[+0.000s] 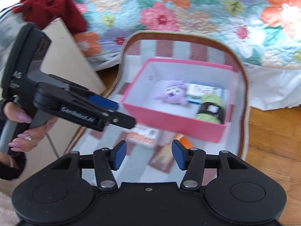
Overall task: Organize objects
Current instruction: 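Open the left gripper and withdraw from the box, then reach the left gripper to the foundation bottle and close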
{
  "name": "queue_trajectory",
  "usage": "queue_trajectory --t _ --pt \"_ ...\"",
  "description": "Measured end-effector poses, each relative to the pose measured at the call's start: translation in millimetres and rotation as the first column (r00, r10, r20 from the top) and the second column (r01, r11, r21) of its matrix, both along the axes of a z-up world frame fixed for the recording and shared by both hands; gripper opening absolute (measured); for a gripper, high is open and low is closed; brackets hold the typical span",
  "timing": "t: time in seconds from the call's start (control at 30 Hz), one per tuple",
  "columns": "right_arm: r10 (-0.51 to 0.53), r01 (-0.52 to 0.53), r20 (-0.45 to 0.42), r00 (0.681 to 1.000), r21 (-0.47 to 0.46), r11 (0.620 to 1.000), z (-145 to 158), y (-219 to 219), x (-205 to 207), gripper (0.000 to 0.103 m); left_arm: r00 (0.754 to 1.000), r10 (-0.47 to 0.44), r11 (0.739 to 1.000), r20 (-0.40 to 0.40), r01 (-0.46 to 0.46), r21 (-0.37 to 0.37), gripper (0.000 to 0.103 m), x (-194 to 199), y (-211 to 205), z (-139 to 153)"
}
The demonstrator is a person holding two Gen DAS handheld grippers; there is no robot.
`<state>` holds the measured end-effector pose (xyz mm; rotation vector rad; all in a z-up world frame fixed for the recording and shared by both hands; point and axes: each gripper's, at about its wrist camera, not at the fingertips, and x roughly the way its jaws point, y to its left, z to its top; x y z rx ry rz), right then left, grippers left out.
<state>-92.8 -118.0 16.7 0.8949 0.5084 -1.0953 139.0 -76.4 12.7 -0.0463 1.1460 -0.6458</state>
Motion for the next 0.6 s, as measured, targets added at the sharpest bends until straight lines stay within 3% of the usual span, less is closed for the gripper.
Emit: queue_trajectory --t 0.2,0.27,0.47,0.6 --pt "-0.079 0.08 0.032 0.996 -0.024 0.997 -36 6 21 0.067 0.998 0.057 0.998 -0.008 -0.058 -0.038 0.061 -10 18 -22" --pt "-0.106 0.107 0.027 0.994 -0.002 0.994 -53 0 24 0.067 0.996 0.09 0.995 -0.02 -0.091 -0.047 0.07 -7 22 -33" --pt "-0.117 0.116 0.004 0.993 0.052 0.992 -105 -22 31 0.072 0.992 0.119 0.991 -0.051 -0.122 -0.061 0.073 3 24 -74" --pt "-0.12 0.114 0.033 0.992 0.138 0.984 -137 -40 33 0.072 0.979 0.133 0.988 -0.157 -0.145 -0.062 0.073 8 22 -105"
